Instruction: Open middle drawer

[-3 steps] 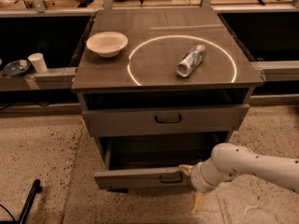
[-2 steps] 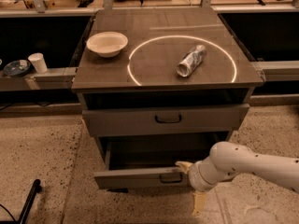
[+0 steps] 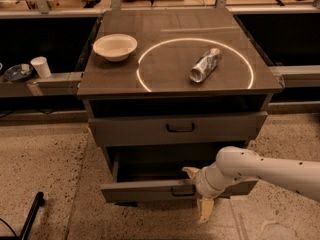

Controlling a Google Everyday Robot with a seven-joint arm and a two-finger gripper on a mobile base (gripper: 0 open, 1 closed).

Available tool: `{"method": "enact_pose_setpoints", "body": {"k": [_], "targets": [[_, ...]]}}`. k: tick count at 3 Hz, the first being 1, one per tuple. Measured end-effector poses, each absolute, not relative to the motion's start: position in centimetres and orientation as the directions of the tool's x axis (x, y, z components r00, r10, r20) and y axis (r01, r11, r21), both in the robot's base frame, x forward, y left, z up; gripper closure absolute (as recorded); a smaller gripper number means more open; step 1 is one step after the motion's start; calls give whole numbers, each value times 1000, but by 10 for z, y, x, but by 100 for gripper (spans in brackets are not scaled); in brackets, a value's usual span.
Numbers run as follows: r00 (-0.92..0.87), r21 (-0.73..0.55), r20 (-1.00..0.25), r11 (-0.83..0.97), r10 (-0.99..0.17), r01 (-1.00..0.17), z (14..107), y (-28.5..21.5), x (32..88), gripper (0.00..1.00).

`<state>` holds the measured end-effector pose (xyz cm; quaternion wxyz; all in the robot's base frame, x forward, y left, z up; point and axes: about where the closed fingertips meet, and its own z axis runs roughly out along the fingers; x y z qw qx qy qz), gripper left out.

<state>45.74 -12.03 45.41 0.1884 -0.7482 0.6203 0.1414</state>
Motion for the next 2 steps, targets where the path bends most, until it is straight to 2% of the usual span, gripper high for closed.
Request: {"method": "enact_pose_setpoints", "body": {"k": [1,2], "targets": [[167,-48,-437,-162,-884,-986,425,-122,465,16],[154,-12,-431,-165,-889,-986,412,-126,464,37]]}}
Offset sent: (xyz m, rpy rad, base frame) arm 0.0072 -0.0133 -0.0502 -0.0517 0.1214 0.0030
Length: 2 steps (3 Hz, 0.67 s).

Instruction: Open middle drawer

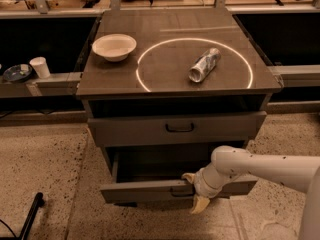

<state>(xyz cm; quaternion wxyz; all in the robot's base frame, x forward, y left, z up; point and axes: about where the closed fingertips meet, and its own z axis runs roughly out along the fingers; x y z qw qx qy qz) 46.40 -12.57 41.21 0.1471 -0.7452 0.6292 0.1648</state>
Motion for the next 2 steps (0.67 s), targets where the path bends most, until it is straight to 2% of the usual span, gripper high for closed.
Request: {"method": "enact_pose_setpoints", "body": {"k": [1,2], "targets": [[174,-8,-427,-189,-887,-982,419,-126,456,45],[212,4,-433,-237,-876,-972,434,-125,436,44]]}}
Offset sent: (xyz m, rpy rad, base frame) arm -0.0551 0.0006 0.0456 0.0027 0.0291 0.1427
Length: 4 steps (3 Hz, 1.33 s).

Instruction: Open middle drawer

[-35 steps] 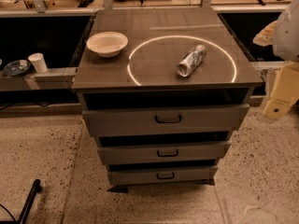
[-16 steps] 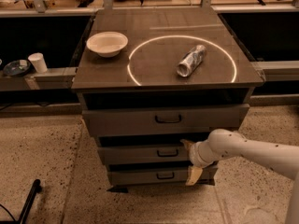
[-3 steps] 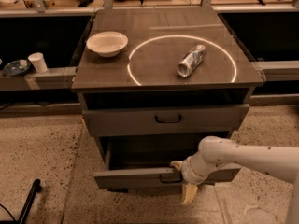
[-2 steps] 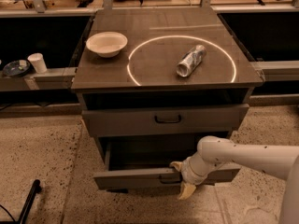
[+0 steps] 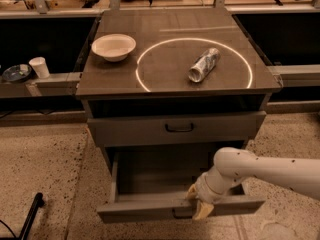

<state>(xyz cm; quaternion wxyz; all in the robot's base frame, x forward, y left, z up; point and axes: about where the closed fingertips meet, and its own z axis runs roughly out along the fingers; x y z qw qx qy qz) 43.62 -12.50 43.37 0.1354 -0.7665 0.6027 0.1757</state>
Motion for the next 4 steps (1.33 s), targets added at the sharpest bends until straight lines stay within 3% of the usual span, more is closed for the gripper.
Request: {"method": "enact_pose_setpoints", "body": {"k": [1,3,4], "targets": [[241,16,-445,-277,-863,-961,450,-127,414,33],[257,-7,-461,-286,-850,-958,466,-126,408,0],[257,-7,-461,-286,-850,-958,466,-126,408,0]]}}
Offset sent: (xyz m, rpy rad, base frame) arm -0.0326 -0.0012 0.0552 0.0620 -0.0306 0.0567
